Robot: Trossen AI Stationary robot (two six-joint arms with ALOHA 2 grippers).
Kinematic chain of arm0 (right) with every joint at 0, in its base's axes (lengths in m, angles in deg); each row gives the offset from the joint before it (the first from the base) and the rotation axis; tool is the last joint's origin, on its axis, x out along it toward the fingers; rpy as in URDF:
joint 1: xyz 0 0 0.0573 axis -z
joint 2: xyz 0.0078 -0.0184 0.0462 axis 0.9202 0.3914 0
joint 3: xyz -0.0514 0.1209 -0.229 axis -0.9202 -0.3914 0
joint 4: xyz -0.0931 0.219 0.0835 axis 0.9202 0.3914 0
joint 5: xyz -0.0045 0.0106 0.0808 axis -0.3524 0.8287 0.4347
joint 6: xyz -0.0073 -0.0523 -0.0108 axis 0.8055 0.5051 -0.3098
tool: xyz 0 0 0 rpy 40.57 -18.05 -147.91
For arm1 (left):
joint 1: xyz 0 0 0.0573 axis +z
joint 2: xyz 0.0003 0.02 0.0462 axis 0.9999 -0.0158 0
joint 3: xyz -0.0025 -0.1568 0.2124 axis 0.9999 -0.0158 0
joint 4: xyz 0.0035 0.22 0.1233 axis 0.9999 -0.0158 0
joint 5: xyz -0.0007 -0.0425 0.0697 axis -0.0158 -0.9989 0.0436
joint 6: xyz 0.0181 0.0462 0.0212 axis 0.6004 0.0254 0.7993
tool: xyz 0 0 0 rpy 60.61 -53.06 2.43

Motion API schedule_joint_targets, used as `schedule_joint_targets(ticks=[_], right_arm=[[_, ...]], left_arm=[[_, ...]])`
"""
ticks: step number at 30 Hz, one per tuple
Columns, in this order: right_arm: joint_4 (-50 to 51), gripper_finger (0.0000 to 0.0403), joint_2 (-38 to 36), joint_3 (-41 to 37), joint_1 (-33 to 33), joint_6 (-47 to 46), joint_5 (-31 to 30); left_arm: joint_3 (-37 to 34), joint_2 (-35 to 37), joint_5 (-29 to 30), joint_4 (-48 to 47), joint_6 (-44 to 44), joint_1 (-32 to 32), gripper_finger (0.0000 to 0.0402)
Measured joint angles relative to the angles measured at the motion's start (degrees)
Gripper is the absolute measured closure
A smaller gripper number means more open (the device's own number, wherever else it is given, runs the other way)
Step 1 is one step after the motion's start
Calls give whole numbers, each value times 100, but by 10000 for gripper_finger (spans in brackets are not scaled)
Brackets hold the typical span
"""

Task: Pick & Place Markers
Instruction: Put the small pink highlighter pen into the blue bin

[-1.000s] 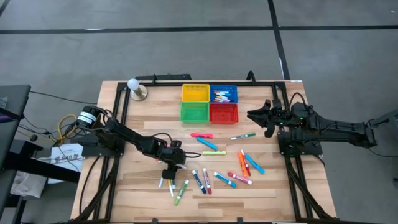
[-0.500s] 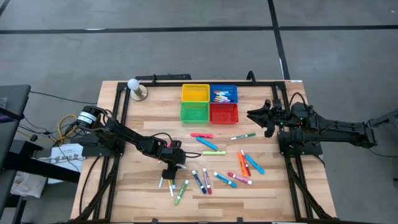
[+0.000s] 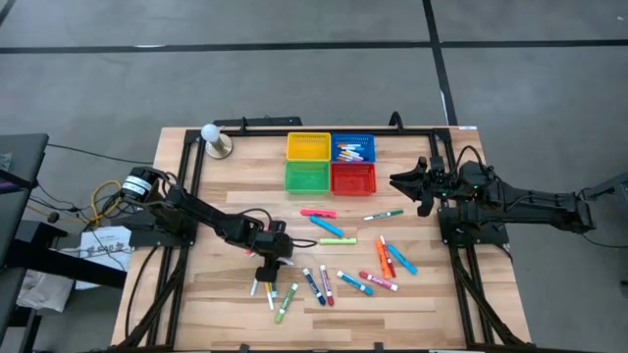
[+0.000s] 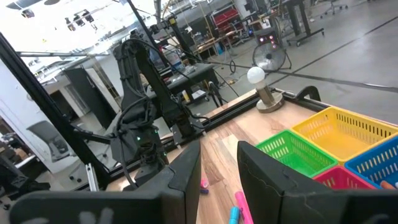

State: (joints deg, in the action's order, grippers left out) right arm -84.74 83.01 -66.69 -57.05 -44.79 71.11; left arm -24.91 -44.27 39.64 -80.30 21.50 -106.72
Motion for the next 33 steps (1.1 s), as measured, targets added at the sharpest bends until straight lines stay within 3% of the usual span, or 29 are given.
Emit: schedule_joint_targets(ticks=[7, 23, 33], right_arm=[[0, 308, 0, 0, -1, -2, 0], [-2, 308, -1, -2, -2, -3, 0], [-7, 308, 0, -2, -2, -4, 0]], left_arm=[[0, -2, -30, -68, -12, -2, 217], [-3, 3, -111, -280, 9, -11, 354], [-5, 42, -198, -215, -1, 43, 347]])
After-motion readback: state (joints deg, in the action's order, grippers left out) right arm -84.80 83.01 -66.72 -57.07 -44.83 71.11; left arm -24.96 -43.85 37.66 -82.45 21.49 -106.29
